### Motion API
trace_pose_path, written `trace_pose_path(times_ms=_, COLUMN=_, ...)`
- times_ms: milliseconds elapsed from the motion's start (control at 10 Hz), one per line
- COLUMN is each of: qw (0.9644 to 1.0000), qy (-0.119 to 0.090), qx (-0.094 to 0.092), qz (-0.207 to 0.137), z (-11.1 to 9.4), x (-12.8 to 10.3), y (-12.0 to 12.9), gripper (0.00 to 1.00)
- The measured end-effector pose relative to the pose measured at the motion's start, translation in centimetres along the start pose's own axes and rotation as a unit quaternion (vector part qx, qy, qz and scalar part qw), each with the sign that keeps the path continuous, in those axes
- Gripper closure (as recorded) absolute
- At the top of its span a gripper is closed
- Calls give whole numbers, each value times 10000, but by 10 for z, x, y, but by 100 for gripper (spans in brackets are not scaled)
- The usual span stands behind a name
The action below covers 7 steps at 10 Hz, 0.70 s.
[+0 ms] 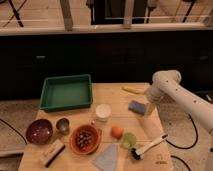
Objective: Place sponge in tray
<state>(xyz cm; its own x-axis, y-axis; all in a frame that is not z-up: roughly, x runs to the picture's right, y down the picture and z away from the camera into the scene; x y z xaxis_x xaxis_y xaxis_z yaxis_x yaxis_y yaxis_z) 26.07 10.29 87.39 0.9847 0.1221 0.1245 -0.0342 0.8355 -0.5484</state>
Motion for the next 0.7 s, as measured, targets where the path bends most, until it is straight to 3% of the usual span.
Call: trace_pose_path(times_ms=700, qw=9998, qy=-95, qx=19, qz=166, z=17, x=2, y=-6, gripper=20)
